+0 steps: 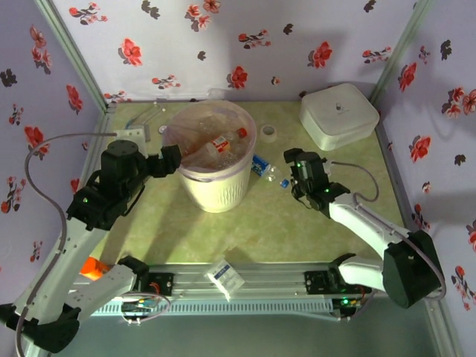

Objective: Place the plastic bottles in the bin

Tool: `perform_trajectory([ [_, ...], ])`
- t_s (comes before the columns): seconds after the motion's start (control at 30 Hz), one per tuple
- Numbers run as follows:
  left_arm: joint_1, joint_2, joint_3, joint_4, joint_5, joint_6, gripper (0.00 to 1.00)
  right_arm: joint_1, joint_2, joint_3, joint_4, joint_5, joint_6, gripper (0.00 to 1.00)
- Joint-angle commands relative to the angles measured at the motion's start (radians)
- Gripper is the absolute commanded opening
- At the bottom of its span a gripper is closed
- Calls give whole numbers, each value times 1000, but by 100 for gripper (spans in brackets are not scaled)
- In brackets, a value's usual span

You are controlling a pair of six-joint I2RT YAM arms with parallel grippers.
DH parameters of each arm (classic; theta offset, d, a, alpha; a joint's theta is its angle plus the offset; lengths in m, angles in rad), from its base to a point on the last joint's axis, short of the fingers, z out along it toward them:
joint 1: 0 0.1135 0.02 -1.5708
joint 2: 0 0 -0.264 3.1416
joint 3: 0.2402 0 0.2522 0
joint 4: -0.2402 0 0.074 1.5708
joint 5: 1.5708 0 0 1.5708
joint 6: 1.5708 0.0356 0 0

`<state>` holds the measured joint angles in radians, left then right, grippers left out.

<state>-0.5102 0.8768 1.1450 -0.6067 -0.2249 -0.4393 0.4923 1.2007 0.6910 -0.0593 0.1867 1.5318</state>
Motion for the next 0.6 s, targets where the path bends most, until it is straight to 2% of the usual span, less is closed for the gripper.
perform_trajectory([
  [0.0, 9, -12, -2, -1, -8, 2, 91, 23, 27, 2, 45, 40, 39, 100],
  [0.1, 9, -6, -4, 3, -8, 2, 91, 34, 100, 89, -5, 0, -17, 100],
  [0.23, 9, 1, -8, 18, -7, -2, 91, 34, 235, 237, -170, -70, 4, 99],
  [0.37, 9, -1, -11, 15, -15, 4, 91, 50, 323, 240, -117, -102, 142, 99],
  [0.57, 11, -13, -24, 8, -31, 12, 91, 103, 342, 227, -92, 42, 284, 94],
])
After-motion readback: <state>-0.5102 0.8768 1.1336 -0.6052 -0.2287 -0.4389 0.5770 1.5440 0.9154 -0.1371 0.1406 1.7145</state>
